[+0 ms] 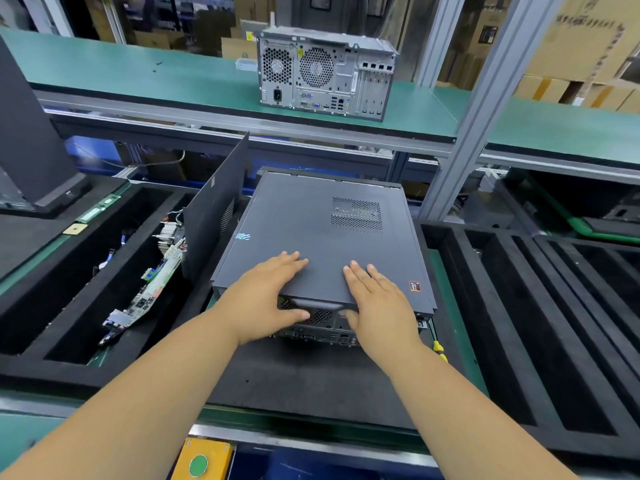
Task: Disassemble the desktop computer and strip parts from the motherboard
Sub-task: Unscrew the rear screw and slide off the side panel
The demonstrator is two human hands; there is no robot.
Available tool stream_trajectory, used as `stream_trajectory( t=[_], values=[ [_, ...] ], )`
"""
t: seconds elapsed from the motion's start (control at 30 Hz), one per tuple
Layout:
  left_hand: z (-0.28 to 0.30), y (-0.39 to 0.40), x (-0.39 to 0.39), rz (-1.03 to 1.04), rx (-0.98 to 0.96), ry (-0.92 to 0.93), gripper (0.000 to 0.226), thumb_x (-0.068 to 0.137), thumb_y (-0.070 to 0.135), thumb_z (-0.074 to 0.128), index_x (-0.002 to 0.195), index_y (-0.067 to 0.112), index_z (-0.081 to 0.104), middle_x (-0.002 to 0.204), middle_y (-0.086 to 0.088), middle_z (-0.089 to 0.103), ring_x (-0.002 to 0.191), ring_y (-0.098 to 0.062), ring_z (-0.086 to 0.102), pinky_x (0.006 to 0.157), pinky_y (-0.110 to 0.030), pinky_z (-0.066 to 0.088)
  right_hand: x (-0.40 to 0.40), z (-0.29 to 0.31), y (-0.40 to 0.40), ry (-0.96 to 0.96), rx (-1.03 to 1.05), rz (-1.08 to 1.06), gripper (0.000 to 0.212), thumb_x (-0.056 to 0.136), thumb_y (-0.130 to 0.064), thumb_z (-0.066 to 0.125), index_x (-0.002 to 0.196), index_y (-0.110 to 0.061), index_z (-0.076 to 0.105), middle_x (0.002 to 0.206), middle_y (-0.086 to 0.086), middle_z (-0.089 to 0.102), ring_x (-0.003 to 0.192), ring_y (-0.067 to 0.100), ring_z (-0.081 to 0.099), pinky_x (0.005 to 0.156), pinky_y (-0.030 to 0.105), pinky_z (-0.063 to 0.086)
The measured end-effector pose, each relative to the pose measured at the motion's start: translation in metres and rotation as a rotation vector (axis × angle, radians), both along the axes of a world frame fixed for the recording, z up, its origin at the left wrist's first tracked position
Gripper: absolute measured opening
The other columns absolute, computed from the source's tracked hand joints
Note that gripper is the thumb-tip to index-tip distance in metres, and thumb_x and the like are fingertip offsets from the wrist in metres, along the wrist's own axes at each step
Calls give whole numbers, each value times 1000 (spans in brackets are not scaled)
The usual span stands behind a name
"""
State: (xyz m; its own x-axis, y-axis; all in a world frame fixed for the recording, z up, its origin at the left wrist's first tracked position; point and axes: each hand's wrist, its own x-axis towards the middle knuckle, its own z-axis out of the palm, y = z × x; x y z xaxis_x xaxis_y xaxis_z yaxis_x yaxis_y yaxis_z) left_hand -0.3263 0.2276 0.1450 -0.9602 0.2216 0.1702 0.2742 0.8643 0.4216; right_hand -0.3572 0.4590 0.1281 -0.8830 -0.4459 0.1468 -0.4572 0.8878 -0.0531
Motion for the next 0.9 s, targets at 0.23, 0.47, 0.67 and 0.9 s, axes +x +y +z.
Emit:
stream_trajectory(
  t=[0.23,0.47,0.67,0.9],
  values=[
    [4,-26,21,533,515,138,42,85,33,66,125,32,56,124,15,50,115,-3,49,98,-26,38,2,1,0,8,64,5,69,104,-43,39,158,-17,6,166,-2,6,153,24,6,122,35,9],
    [20,-44,20,840,891,-123,24,92,32,58,109,15,60,100,2,66,80,-11,63,80,-37,52,0,10,-2,-2,69,1,67,104,-43,38,158,-19,7,166,-3,6,153,23,8,122,34,9],
    [41,-46,9,747,1597,-356,29,99,14,51,126,5,50,138,-19,51,106,-30,63,77,-31,55,-2,25,-8,31,48,-7,63,105,-42,36,158,-22,10,165,-4,11,152,22,11,122,35,12],
    [50,-48,3,547,1700,-340,12,100,5,44,102,7,56,104,-12,67,76,-19,71,57,-24,58,0,45,-7,122,42,14,62,104,-35,43,158,-20,18,163,-1,23,149,24,23,122,36,15]
  ],
)
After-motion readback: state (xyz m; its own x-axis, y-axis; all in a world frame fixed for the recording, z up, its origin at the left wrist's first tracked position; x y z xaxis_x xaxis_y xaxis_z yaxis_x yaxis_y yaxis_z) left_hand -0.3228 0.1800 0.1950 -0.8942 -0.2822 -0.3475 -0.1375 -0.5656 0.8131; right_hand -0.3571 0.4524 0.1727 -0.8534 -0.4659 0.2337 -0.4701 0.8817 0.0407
